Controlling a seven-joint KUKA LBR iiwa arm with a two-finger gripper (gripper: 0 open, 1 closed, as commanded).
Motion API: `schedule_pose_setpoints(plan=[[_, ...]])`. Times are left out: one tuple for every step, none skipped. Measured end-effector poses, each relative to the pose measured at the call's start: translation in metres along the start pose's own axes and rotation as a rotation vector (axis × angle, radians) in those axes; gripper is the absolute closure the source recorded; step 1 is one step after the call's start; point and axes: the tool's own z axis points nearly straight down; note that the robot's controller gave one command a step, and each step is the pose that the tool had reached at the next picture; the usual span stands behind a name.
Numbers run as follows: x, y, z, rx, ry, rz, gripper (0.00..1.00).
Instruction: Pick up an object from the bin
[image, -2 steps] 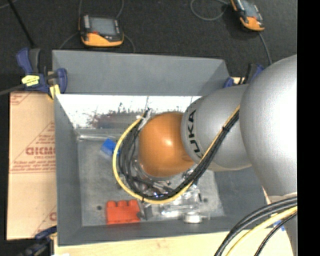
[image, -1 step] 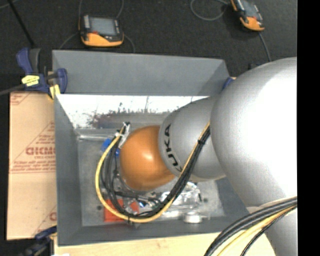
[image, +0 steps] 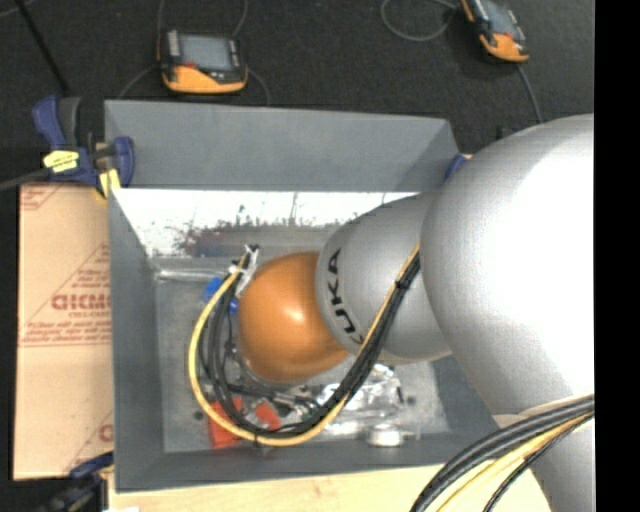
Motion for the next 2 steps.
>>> schedule_pose_setpoints(plan=[[-0.0241, -0.0073, -0.1399, 0.005, -0.003, 0.027, 1.0], [-0.0221, -0.0062, -0.1354, 0.002, 0.005, 0.028, 0.0]])
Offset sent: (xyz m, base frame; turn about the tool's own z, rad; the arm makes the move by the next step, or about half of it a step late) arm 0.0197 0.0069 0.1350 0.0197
